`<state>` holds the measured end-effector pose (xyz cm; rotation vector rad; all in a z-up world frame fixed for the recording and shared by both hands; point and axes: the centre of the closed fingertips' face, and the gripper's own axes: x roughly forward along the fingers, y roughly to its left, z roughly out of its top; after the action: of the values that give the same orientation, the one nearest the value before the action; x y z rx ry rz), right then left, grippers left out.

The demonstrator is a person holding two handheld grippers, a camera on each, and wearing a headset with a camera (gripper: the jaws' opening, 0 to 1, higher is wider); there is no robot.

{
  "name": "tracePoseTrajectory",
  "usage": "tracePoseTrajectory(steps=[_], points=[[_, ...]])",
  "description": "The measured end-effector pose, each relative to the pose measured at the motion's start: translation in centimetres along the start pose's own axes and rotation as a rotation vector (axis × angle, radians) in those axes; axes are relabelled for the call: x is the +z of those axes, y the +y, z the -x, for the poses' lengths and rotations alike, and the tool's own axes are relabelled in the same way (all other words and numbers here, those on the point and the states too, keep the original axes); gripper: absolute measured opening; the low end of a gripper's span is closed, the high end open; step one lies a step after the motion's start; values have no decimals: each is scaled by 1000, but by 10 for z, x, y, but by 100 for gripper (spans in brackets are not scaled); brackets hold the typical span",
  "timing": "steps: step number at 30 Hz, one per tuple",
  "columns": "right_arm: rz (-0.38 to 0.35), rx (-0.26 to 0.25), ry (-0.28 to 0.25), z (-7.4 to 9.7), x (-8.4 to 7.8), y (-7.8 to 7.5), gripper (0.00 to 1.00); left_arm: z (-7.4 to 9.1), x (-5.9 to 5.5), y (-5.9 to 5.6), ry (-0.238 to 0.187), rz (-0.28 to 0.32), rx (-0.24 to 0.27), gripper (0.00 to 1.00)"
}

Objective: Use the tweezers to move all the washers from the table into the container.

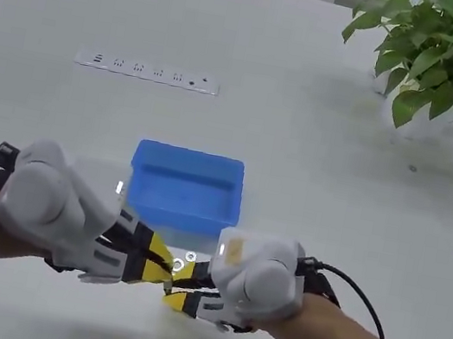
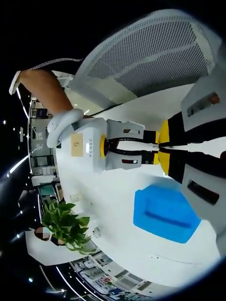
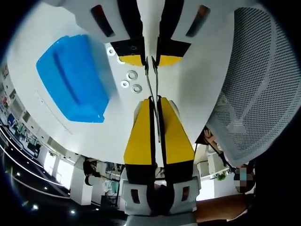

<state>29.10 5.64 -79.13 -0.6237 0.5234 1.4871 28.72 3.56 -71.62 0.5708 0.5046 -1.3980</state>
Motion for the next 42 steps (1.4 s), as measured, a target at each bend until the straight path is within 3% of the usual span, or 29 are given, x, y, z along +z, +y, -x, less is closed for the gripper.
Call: tracePoseTrajectory(steps=[24, 42], points=[[-8, -33, -6, -4, 0, -17, 12, -3, -4, 17, 16, -16, 3, 6], [-64, -45, -41, 0, 4, -23, 15, -8, 0, 27, -10, 39, 3, 6]])
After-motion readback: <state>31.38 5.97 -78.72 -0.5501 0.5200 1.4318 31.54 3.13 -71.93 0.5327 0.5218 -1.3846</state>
